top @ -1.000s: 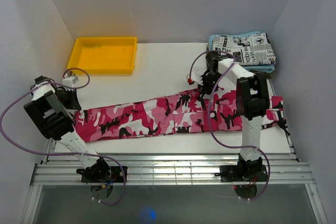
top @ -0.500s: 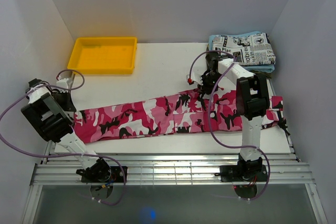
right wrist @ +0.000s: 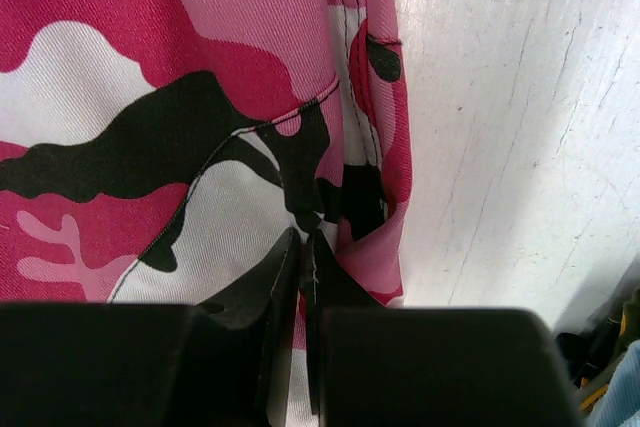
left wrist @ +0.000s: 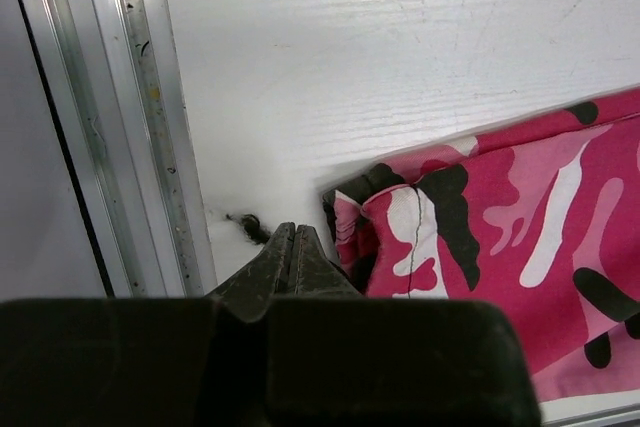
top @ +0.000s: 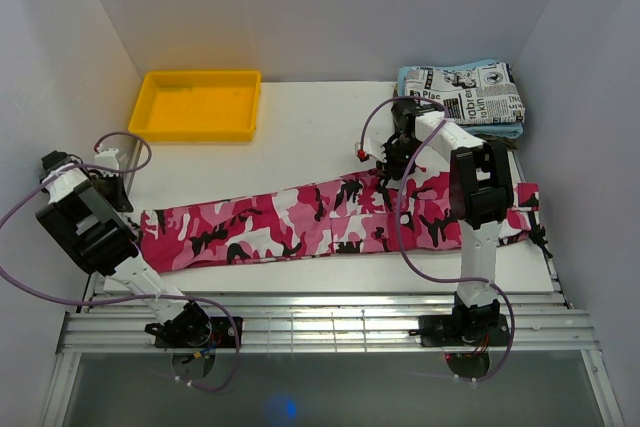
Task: Fold and stack the trousers
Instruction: Fold the trousers
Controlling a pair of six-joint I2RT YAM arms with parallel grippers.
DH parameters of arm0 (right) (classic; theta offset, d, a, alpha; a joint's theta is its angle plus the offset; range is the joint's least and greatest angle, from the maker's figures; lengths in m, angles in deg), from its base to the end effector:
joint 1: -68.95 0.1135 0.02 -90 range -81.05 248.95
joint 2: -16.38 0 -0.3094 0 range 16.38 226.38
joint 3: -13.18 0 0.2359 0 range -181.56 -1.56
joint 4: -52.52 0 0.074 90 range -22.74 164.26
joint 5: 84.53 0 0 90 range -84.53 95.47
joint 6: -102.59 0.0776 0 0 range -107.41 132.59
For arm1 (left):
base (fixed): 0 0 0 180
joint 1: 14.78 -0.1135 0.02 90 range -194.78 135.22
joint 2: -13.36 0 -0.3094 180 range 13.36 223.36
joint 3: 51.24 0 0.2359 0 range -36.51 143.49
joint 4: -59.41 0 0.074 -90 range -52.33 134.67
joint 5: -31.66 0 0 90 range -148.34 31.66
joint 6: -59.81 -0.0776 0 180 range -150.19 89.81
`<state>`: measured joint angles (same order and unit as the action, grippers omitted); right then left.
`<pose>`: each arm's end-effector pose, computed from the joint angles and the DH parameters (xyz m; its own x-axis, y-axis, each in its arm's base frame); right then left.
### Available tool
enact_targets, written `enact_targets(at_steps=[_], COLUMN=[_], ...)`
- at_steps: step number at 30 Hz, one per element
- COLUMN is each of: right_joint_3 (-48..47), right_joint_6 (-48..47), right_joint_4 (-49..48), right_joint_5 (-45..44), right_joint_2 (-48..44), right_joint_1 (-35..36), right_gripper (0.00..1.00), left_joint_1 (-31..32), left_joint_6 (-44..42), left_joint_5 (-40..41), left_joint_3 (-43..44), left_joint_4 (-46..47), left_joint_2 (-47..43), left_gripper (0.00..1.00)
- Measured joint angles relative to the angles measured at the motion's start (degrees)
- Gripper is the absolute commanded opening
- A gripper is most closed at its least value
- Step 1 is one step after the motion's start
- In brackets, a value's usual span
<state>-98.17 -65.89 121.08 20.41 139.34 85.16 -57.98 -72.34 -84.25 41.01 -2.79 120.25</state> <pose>0.4216 0.1434 0.1788 0.1167 -0.9520 -0.2830 -0.9894 -0.0867 -0.1166 0.2936 0.2292 0.2099 -0.8908 -0.0085 -0.4543 0.0736 0.9839 -0.1627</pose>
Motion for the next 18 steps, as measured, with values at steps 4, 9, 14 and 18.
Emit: enact_targets(at_steps=[4, 9, 14, 18], right_joint_3=[0.0, 0.0, 0.0, 0.0], right_joint_6=[0.0, 0.0, 0.0, 0.0], right_joint_4=[0.0, 0.0, 0.0, 0.0], right_joint_5=[0.0, 0.0, 0.0, 0.0], right_joint_2=[0.0, 0.0, 0.0, 0.0], right_joint_1=[0.0, 0.0, 0.0, 0.0], right_gripper=[0.08, 0.08, 0.08, 0.08], left_joint_1=[0.0, 0.5, 2.1, 3.7], left_joint_6=[-0.9, -0.9, -1.1, -1.0], left_joint_5=[-1.2, -4.1, -6.1, -6.8], left_joint_3=[0.7, 1.1, 1.1, 1.1], left_joint_4=[-1.5, -3.2, -4.5, -5.1], left_joint_2=[0.0, 0.0, 0.2, 1.0], left_gripper=[0.40, 0.60, 0.61, 0.60])
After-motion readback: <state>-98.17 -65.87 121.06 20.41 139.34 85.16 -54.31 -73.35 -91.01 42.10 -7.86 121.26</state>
